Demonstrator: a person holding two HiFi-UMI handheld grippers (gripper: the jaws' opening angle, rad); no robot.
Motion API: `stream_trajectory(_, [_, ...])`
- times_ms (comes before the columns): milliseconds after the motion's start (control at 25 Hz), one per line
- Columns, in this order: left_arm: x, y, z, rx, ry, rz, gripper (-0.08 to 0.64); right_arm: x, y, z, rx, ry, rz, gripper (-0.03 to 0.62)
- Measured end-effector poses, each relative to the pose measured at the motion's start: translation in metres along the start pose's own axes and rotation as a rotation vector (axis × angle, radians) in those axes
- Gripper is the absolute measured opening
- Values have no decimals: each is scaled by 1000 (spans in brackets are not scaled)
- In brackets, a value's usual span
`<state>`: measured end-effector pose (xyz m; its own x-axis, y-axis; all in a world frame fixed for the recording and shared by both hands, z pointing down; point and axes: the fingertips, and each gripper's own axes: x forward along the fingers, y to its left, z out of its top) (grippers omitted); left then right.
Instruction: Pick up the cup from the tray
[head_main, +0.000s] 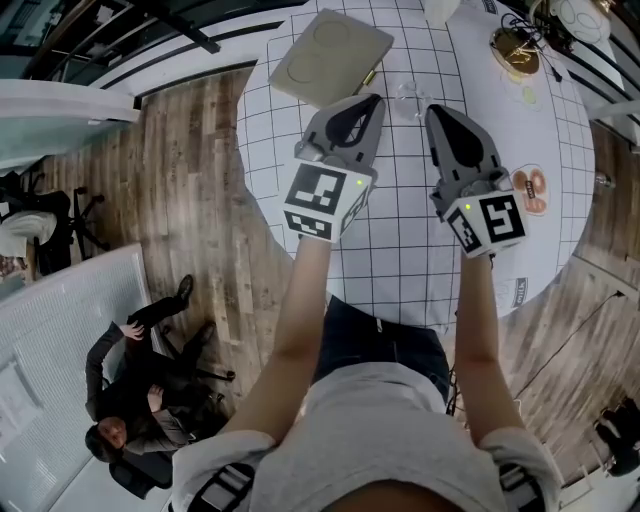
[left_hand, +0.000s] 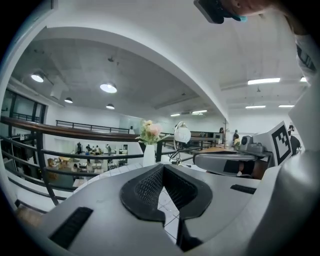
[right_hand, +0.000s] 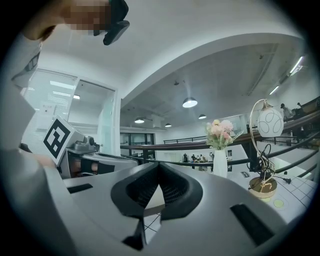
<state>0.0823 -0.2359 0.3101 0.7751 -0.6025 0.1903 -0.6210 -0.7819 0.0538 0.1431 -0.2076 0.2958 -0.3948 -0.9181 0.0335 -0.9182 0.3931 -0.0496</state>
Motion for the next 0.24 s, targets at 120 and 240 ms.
stream_trajectory(120, [1,-2,2,19,1,-2,8,1,1,0,4,-1,0,8])
stream_trajectory(240, [0,-2,3,20,1,-4,8,2,3,1,7,-3,4,8])
